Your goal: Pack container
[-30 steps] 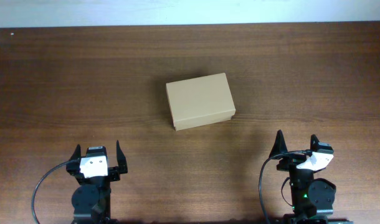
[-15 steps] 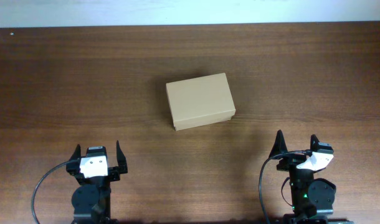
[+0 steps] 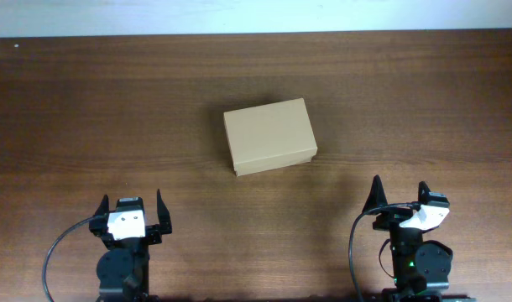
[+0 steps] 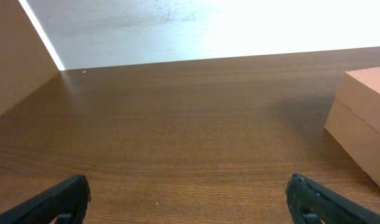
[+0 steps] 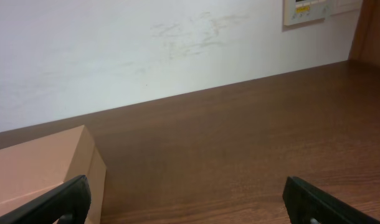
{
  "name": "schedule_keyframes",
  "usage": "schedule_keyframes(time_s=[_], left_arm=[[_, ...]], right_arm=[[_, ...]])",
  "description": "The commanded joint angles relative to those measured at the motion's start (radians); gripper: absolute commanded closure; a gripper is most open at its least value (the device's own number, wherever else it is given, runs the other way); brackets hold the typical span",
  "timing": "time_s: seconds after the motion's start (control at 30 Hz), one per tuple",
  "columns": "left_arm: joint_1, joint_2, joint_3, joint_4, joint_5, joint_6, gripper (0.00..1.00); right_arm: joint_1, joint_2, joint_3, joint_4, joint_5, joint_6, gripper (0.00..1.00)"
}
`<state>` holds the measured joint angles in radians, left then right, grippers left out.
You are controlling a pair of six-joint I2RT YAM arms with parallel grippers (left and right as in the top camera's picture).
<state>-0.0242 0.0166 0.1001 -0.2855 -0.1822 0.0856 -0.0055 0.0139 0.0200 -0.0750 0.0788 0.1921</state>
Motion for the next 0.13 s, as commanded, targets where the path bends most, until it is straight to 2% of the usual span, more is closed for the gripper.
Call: schedule_keyframes(time_s=[0.0, 0.1], left_arm=[[0.001, -0.011, -0.011, 0.006, 0.011, -0.01, 0.01], [0.001, -0.011, -0.011, 0.006, 0.011, -0.01, 0.01]], right_arm=[[0.005, -0.008, -0.015, 0.003, 0.012, 0.007, 0.01], [0.005, -0.008, -0.015, 0.003, 0.012, 0.007, 0.01]])
